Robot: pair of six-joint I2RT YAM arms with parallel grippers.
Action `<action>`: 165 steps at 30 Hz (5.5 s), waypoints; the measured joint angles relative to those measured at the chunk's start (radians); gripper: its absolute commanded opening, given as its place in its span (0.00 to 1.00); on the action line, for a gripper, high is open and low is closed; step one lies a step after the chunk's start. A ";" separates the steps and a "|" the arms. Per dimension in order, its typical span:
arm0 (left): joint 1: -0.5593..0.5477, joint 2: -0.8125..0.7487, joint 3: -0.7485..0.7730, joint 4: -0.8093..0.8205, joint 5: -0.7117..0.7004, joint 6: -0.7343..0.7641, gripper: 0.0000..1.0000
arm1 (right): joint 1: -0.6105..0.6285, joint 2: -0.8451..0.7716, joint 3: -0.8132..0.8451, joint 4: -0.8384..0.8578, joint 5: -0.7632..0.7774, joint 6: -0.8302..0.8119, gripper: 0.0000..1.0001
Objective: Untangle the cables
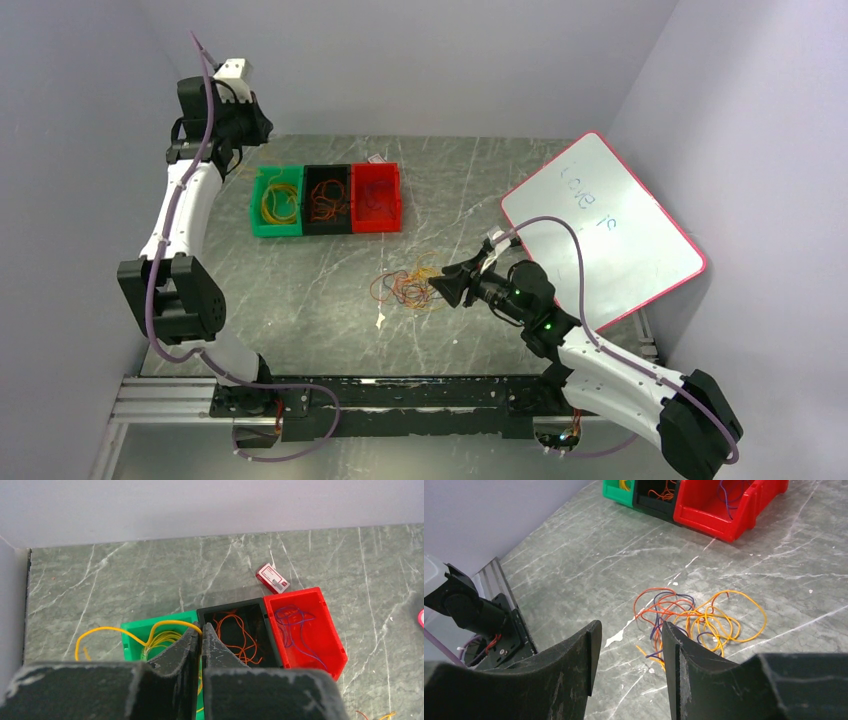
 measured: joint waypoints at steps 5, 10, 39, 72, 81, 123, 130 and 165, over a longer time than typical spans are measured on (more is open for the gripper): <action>0.000 0.013 -0.001 0.018 0.000 0.012 0.07 | 0.000 0.000 -0.001 0.000 0.000 0.000 0.51; 0.000 0.014 -0.001 0.031 0.000 0.018 0.07 | 0.000 -0.001 -0.001 -0.001 0.000 0.000 0.52; 0.000 0.015 -0.241 0.208 0.118 -0.155 0.07 | 0.000 -0.014 -0.027 0.000 -0.044 0.030 0.51; 0.034 0.129 -0.407 0.281 -0.028 -0.310 0.07 | 0.000 -0.035 -0.027 -0.020 -0.051 0.030 0.52; 0.034 0.189 -0.409 0.280 -0.024 -0.307 0.23 | 0.000 -0.037 -0.027 -0.023 -0.052 0.030 0.51; 0.034 0.087 -0.296 0.139 -0.115 -0.233 0.79 | 0.000 0.000 -0.033 0.001 -0.079 0.039 0.52; 0.027 0.004 -0.366 0.136 -0.103 -0.259 0.79 | 0.000 0.000 -0.043 0.000 -0.079 0.045 0.52; -0.089 0.067 -0.374 0.102 -0.354 -0.241 0.07 | 0.000 -0.011 -0.043 -0.008 -0.082 0.049 0.52</action>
